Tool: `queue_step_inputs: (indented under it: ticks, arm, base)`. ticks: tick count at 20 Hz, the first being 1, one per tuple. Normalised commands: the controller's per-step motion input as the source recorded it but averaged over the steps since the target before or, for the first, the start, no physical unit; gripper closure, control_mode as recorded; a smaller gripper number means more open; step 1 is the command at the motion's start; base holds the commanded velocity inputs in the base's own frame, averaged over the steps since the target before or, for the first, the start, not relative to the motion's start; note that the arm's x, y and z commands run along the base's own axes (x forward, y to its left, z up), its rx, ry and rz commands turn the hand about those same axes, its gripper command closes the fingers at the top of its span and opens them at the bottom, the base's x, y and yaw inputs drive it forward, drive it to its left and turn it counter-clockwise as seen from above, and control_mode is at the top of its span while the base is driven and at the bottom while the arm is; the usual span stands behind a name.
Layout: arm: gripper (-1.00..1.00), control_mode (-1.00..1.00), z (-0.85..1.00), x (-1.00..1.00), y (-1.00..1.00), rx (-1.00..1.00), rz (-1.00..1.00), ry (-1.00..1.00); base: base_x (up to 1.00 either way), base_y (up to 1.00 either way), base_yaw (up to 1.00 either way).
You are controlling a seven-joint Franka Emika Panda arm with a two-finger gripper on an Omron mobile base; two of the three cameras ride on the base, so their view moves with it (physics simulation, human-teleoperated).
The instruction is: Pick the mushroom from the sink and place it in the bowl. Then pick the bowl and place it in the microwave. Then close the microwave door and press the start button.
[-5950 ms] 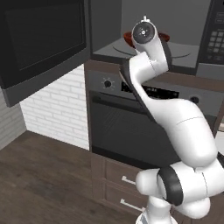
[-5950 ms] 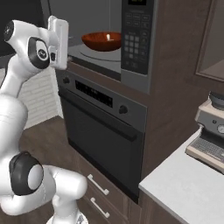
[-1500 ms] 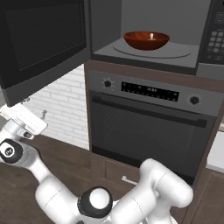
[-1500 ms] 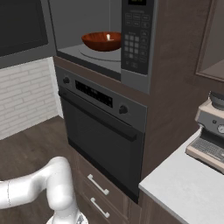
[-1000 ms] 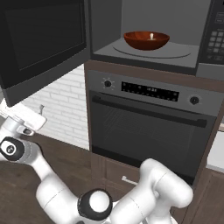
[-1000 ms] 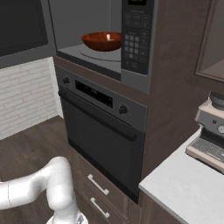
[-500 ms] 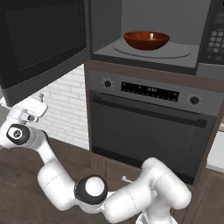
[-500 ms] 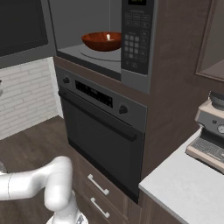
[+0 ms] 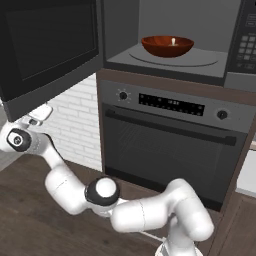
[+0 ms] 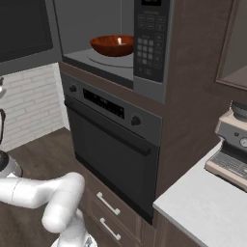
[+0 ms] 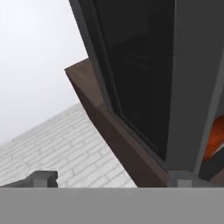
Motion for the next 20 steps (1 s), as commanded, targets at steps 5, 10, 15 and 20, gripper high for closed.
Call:
queue_step_inputs:
  ticks: [5,10,15,20]
  arm:
    - [-1.00,-1.00,0.83,-0.13,-0.10,0.05,0.00,-0.29]
    - [-1.00,-1.00,0.46,-0.75,-0.76,0.15,0.00,-0.53]
    - [-1.00,-1.00,-0.10,-0.64,-0.80,0.52,0.00,-0.86]
    - [-1.00,-1.00,-0.25,-0.81,-0.04,0.54,0.13,-0.75]
  base:
    - [0.00,0.00,0.00]
    - [0.00,0.00,0.00]
    - [0.00,0.00,0.00]
    - [0.00,0.00,0.00]
